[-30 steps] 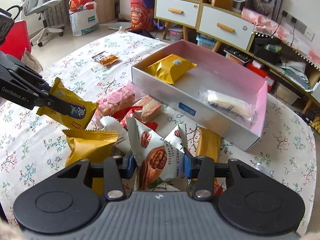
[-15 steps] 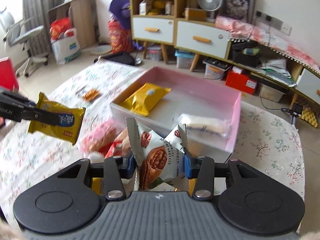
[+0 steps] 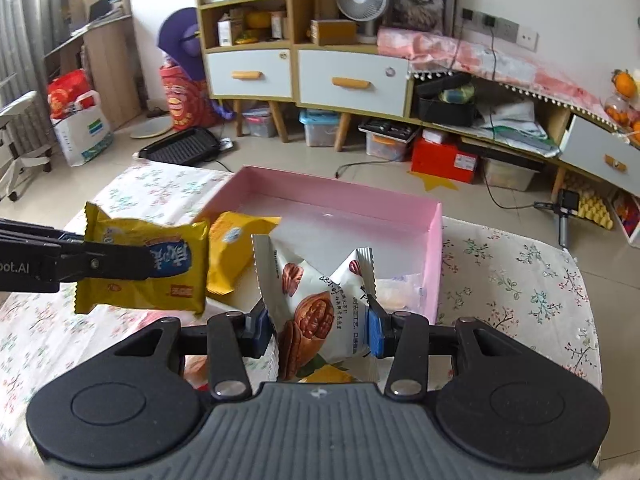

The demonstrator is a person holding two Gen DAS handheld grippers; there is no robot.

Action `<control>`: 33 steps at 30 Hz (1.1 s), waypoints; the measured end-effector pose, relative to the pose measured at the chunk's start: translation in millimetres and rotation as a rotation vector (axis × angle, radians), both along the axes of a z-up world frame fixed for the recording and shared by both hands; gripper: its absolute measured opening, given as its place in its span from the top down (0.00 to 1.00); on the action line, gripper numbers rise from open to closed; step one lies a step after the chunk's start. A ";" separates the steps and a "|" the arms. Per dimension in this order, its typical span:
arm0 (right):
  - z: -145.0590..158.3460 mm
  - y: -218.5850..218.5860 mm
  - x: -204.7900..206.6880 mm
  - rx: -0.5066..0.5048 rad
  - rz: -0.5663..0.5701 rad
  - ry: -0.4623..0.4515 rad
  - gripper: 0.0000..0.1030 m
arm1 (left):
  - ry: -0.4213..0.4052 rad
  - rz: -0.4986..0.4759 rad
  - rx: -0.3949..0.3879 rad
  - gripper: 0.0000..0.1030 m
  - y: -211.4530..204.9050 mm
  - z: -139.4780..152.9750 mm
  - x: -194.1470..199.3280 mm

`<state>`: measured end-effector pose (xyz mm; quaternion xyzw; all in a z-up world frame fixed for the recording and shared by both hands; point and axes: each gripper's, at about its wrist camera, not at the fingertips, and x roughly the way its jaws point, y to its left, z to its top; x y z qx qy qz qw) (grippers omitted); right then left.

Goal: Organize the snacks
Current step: 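Lower both held packets into the pink box, opening the left tool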

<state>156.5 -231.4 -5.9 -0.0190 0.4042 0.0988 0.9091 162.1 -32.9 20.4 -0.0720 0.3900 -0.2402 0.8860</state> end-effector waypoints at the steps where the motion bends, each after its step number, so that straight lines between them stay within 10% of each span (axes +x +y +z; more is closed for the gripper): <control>1: -0.7 -1.8 3.0 -0.002 -0.004 0.001 0.60 | -0.008 -0.004 0.006 0.79 -5.1 -0.6 4.4; 27: -25.0 -15.1 69.5 -0.008 -0.067 0.009 0.54 | -0.080 -0.006 0.080 0.75 -49.1 -46.3 85.9; 33: -17.2 -17.3 62.9 -0.020 -0.083 0.002 0.29 | -0.102 0.010 0.140 0.44 -45.0 -42.4 78.7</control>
